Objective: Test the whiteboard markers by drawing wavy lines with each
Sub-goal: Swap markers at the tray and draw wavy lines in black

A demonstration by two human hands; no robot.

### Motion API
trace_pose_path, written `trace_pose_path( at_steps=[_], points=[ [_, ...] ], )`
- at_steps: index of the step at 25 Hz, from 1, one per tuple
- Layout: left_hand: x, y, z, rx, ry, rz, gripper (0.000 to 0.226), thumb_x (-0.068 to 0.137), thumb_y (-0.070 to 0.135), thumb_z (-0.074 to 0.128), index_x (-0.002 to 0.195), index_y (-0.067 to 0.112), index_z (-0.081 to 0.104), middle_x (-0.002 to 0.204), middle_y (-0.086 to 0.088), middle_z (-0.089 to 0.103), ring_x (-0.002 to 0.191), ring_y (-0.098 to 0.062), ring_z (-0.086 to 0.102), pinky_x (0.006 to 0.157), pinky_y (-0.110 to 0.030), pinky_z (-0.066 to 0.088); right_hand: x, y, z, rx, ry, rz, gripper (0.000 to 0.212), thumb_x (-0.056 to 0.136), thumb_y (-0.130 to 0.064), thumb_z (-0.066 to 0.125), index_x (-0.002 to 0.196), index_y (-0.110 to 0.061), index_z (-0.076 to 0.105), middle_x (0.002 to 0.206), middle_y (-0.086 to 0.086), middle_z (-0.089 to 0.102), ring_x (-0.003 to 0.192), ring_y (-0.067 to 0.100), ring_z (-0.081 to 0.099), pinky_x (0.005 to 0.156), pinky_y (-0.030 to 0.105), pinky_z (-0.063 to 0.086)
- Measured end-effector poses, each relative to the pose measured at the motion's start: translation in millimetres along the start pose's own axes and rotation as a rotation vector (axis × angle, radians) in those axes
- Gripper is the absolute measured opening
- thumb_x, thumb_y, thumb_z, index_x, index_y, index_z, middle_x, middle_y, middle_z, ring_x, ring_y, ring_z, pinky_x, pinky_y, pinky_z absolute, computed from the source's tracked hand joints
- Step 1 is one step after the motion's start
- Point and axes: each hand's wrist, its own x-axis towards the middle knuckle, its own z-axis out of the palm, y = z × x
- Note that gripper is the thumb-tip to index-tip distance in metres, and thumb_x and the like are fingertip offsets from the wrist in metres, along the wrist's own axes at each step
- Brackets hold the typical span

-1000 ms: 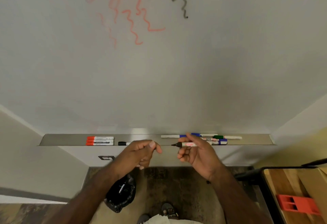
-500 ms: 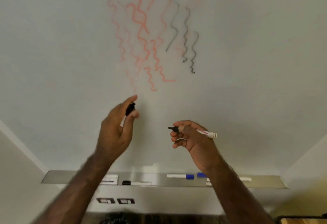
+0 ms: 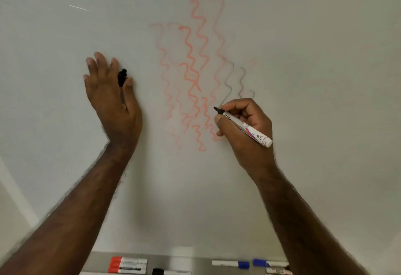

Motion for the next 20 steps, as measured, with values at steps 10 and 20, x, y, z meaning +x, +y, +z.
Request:
trace_pose_path(
  at_steps=[10, 20],
  points=[
    [-3, -14, 12, -0.008, 0.014, 0.045, 0.045, 0.110, 0.009, 0.052, 0.151, -0.008, 0.045, 0.162, -0.030, 0.036, 0.155, -0.049, 0.026, 0.128, -0.065, 0.016, 43, -4, 40, -0.256, 0.229, -0.271, 0.010, 0.084, -0.008, 0.082, 0.091, -0.010, 0.075, 0.076, -0.006, 0.073, 0.070, 0.013, 0.073, 0.066, 0.032, 0.060],
    [-5, -18, 11, -0.016, 0.010, 0.063, 0.045, 0.108, 0.008, 0.054, 0.149, -0.010, 0.046, 0.160, -0.033, 0.038, 0.153, -0.052, 0.028, 0.127, -0.067, 0.018, 47, 8, 56, -0.436, 0.368, -0.425, 0.006, 0.085, -0.011, 0.080, 0.084, -0.009, 0.074, 0.071, 0.001, 0.069, 0.065, 0.019, 0.066, 0.064, 0.033, 0.054]
  ],
)
